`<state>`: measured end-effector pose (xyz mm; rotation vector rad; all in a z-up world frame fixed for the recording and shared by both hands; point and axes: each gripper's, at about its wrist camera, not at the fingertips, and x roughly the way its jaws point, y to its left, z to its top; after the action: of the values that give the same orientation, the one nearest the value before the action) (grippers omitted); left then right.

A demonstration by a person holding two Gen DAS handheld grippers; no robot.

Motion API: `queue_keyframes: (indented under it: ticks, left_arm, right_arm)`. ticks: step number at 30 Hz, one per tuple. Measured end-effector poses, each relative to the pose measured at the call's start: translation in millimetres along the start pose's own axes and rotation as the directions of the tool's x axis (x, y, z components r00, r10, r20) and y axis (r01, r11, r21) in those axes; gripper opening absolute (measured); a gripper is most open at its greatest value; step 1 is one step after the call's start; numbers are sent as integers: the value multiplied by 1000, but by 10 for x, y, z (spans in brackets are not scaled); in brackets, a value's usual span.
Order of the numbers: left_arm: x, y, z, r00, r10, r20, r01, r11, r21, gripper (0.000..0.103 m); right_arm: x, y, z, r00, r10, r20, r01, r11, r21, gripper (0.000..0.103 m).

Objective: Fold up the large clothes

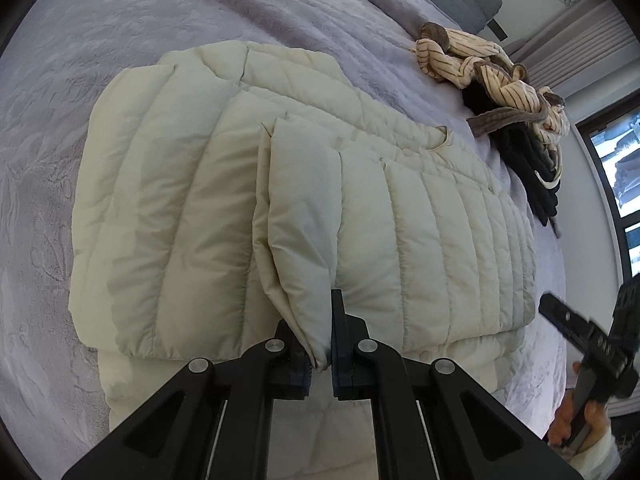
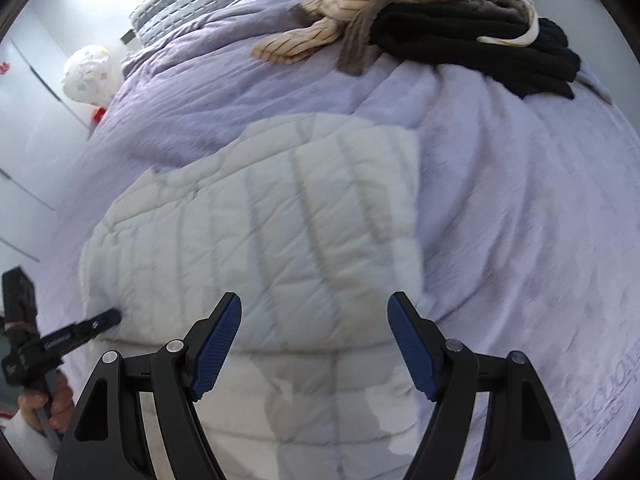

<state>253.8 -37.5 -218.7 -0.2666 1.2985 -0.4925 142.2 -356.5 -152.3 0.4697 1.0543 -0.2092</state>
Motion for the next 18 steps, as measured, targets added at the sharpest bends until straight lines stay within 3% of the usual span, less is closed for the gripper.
queue_keyframes:
  ticks: [3, 12, 18]
  left_arm:
    - [31, -31, 10, 1000, 13, -1, -13, 1000, 5, 8]
    - [55, -19, 9, 999, 34, 6, -34, 999, 9, 8]
    - [-367, 106, 32, 994, 87, 67, -88, 996, 21, 8]
  right_arm:
    - [66, -95, 127, 1000, 1, -8, -1, 1000, 24, 22]
    - [549, -225, 138, 996, -26, -89, 27, 1000, 14, 17]
    - [584, -157, 98, 996, -57, -68, 55, 998, -27, 17]
